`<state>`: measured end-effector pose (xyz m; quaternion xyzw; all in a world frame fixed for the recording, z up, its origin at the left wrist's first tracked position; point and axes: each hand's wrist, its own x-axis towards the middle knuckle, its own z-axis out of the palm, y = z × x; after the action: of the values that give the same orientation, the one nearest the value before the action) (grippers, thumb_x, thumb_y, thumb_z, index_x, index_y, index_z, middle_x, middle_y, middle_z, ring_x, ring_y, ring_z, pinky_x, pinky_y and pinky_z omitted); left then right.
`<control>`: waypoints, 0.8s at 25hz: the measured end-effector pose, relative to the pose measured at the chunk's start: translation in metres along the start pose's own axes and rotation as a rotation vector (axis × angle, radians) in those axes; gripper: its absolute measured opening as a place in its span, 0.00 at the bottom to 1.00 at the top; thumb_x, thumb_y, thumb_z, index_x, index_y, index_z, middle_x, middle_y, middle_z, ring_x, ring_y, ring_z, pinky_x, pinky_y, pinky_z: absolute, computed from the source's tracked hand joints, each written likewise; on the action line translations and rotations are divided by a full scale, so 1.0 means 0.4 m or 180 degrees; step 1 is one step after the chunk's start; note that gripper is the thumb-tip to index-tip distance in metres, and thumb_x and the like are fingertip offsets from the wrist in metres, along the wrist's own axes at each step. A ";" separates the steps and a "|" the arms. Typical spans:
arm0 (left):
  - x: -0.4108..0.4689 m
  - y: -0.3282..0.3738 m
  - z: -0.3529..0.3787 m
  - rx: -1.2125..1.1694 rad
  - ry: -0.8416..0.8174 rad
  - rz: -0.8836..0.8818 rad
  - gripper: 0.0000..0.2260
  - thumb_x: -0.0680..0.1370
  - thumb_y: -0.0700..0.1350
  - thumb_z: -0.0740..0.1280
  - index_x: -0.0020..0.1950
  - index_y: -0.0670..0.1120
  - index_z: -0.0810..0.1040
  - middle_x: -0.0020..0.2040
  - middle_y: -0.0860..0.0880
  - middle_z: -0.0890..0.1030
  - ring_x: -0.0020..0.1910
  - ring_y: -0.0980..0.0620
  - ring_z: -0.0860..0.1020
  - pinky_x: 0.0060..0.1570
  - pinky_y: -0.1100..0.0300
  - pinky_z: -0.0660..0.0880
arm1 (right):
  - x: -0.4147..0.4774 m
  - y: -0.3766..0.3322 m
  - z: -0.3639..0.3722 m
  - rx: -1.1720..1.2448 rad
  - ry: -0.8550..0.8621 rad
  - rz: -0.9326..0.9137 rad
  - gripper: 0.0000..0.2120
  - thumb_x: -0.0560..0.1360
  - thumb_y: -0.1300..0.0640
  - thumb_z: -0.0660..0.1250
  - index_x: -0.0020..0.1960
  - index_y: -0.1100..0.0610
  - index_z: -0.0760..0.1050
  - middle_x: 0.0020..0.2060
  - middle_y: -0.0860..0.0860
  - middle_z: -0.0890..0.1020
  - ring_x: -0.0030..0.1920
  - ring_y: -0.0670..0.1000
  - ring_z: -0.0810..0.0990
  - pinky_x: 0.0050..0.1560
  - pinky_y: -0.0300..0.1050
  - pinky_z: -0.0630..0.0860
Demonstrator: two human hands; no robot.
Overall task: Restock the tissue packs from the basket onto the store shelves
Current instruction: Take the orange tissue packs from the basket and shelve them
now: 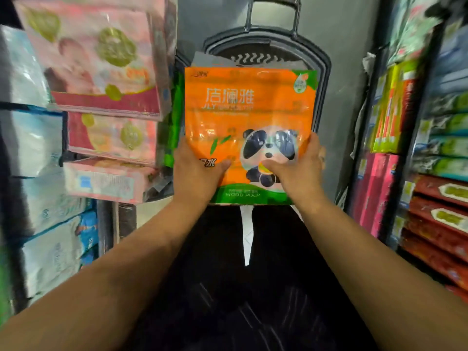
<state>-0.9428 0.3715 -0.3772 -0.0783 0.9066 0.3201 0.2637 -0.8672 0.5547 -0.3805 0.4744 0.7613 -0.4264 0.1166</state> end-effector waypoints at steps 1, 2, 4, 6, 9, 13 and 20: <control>-0.033 0.010 -0.031 -0.0076 0.0105 -0.0007 0.41 0.65 0.54 0.78 0.72 0.44 0.64 0.66 0.44 0.71 0.66 0.44 0.70 0.64 0.49 0.68 | -0.022 -0.026 -0.023 -0.0008 -0.0054 -0.0156 0.46 0.60 0.49 0.82 0.71 0.52 0.61 0.62 0.51 0.69 0.64 0.56 0.70 0.63 0.48 0.70; -0.070 0.022 -0.067 -0.0154 0.0229 -0.0022 0.41 0.65 0.54 0.78 0.72 0.43 0.64 0.66 0.43 0.71 0.66 0.43 0.69 0.65 0.48 0.68 | -0.048 -0.055 -0.048 -0.0023 -0.0135 -0.0350 0.46 0.60 0.50 0.82 0.71 0.52 0.61 0.62 0.52 0.69 0.64 0.56 0.70 0.63 0.50 0.70; -0.137 0.043 -0.129 -0.0211 0.0452 -0.0064 0.42 0.66 0.54 0.78 0.73 0.43 0.62 0.68 0.43 0.69 0.67 0.44 0.67 0.67 0.46 0.66 | -0.092 -0.108 -0.097 -0.0075 -0.0333 -0.0754 0.46 0.61 0.53 0.82 0.72 0.53 0.61 0.64 0.55 0.69 0.64 0.56 0.69 0.62 0.47 0.70; -0.203 0.056 -0.183 -0.0237 0.0720 -0.0141 0.43 0.66 0.56 0.77 0.74 0.43 0.61 0.68 0.43 0.68 0.68 0.43 0.66 0.66 0.46 0.65 | -0.130 -0.148 -0.134 -0.0142 -0.0563 -0.1105 0.47 0.62 0.52 0.82 0.73 0.54 0.59 0.66 0.55 0.69 0.65 0.54 0.70 0.63 0.47 0.70; -0.290 0.070 -0.237 -0.0432 0.1080 -0.0197 0.43 0.65 0.56 0.78 0.73 0.45 0.61 0.67 0.42 0.69 0.67 0.43 0.67 0.64 0.48 0.66 | -0.170 -0.199 -0.175 -0.0144 -0.0823 -0.1491 0.45 0.61 0.50 0.82 0.71 0.52 0.60 0.65 0.53 0.71 0.63 0.54 0.73 0.62 0.54 0.73; -0.411 0.073 -0.303 -0.0680 0.1629 -0.0331 0.44 0.66 0.59 0.76 0.75 0.52 0.57 0.68 0.45 0.69 0.67 0.44 0.68 0.66 0.44 0.67 | -0.242 -0.291 -0.207 -0.0300 -0.1217 -0.2198 0.46 0.61 0.48 0.82 0.71 0.50 0.60 0.64 0.48 0.70 0.63 0.51 0.72 0.61 0.49 0.72; -0.608 0.034 -0.455 -0.0731 0.2370 -0.0691 0.47 0.69 0.58 0.75 0.79 0.52 0.50 0.70 0.42 0.66 0.68 0.41 0.66 0.65 0.46 0.65 | -0.426 -0.437 -0.177 -0.0666 -0.1714 -0.3359 0.53 0.66 0.48 0.79 0.79 0.52 0.48 0.76 0.54 0.59 0.74 0.55 0.61 0.72 0.52 0.62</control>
<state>-0.8187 0.2623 -0.1221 -0.3132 0.8849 0.3393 -0.0609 -0.9057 0.4698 -0.1442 -0.1061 0.8756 -0.4546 0.1240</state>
